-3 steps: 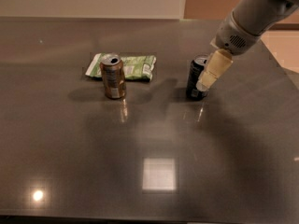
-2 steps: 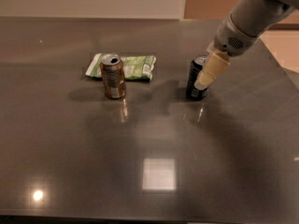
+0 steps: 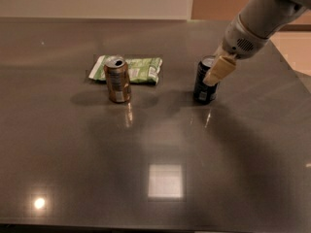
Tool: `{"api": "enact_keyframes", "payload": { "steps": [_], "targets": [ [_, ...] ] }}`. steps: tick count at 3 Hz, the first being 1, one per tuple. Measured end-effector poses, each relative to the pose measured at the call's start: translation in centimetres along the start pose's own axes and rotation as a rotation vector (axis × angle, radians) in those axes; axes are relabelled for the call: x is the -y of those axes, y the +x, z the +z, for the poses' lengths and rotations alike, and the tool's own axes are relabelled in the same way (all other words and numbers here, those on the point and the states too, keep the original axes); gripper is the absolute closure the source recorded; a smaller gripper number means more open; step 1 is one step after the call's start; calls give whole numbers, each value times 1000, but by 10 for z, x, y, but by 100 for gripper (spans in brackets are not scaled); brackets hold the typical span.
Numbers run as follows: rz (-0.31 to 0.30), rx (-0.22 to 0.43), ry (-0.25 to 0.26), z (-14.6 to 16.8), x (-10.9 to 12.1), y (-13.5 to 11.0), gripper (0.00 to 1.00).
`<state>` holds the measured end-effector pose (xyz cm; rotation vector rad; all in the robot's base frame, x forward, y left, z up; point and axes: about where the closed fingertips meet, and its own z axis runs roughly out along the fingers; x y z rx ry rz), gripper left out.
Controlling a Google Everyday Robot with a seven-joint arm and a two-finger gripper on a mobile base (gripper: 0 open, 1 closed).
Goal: Pick pepsi can
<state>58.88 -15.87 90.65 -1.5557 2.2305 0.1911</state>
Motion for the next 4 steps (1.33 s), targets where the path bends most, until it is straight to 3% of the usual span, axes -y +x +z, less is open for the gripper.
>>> {"api": "enact_keyframes", "payload": {
  "steps": [1, 2, 3, 4],
  "targets": [
    [-28, 25, -18, -20, -6, -11, 87],
    [-74, 57, -64, -54, -14, -30, 100],
    [-112, 68, -80, -86, -21, -43, 100],
    [-158, 98, -59, -113, -26, -57, 100]
  ]
}}
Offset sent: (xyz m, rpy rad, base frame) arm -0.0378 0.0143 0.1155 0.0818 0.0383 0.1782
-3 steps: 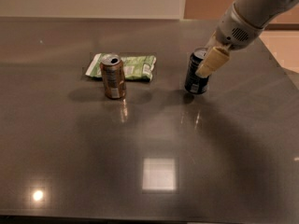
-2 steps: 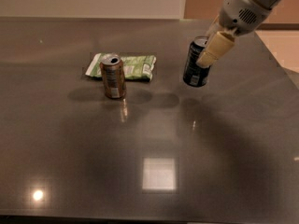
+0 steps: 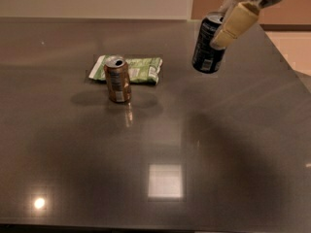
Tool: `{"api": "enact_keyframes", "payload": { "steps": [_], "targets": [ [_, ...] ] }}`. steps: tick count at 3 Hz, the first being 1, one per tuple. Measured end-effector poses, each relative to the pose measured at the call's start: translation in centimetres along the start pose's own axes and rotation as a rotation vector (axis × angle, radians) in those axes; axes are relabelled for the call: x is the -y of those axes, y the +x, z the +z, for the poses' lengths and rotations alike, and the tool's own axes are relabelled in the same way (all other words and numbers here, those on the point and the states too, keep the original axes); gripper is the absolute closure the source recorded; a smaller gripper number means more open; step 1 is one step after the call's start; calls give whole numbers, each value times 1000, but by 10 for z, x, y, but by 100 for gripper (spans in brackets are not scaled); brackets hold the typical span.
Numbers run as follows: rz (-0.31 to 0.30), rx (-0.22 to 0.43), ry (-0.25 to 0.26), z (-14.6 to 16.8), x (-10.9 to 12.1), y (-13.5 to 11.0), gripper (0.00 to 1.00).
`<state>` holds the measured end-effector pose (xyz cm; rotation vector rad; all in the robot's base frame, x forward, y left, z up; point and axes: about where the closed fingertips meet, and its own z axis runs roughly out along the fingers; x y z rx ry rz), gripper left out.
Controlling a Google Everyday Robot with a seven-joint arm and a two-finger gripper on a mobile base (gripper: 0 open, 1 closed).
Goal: Pick pepsi can
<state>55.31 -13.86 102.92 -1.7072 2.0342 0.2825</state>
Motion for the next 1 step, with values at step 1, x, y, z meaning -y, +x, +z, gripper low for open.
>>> {"api": "enact_keyframes", "payload": {
  "steps": [1],
  "targets": [
    [-2, 19, 28, 1, 8, -6, 100]
  ]
}}
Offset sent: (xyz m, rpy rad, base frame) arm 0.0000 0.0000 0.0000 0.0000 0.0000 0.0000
